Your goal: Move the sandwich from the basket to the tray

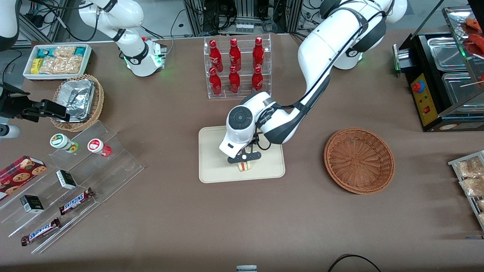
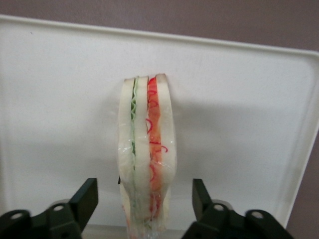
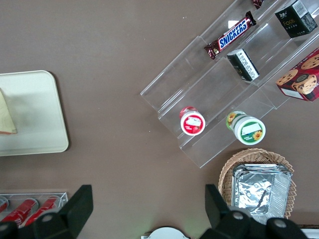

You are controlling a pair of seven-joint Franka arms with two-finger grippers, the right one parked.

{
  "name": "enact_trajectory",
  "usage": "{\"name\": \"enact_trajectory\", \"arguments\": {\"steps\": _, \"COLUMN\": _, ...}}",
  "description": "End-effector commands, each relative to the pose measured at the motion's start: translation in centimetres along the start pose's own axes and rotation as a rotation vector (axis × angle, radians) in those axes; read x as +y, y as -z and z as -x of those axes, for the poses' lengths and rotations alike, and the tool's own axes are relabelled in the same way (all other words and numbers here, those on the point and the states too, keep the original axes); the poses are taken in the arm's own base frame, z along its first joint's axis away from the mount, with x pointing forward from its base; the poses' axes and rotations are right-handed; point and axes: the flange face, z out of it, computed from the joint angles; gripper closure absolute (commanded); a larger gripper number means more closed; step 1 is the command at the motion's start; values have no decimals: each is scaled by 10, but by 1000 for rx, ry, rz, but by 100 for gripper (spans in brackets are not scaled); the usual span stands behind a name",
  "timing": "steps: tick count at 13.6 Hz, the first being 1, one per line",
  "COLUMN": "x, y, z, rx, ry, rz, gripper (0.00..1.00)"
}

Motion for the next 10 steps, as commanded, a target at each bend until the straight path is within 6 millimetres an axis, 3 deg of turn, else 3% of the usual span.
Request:
{"name": "enact_trajectory", "arguments": {"steps": 1, "x": -4, "y": 37, "z": 0, "rx": 41, "ry": 3, "rz": -32, "gripper": 0}}
{"name": "enact_trajectory", "arguments": {"steps": 3, "x": -22, "y": 69, "z": -8, "rx": 105, "ry": -2, "rz": -82, "gripper": 0}}
{"name": "enact_trajectory", "arguments": {"steps": 5, "x": -51, "y": 94, "z": -22, "rx": 91, "ry": -26, "rz": -133, "gripper": 0}}
{"name": "enact_trajectory", "arguments": {"steps": 6, "x": -72, "y": 108, "z": -41, "rx": 87, "ry": -39, "rz": -125, "gripper": 0}}
{"name": "enact_trajectory", "arguments": {"steps": 10, "x": -151, "y": 153, "z": -75, "rx": 40, "ry": -149, "rz": -104, "gripper": 0}}
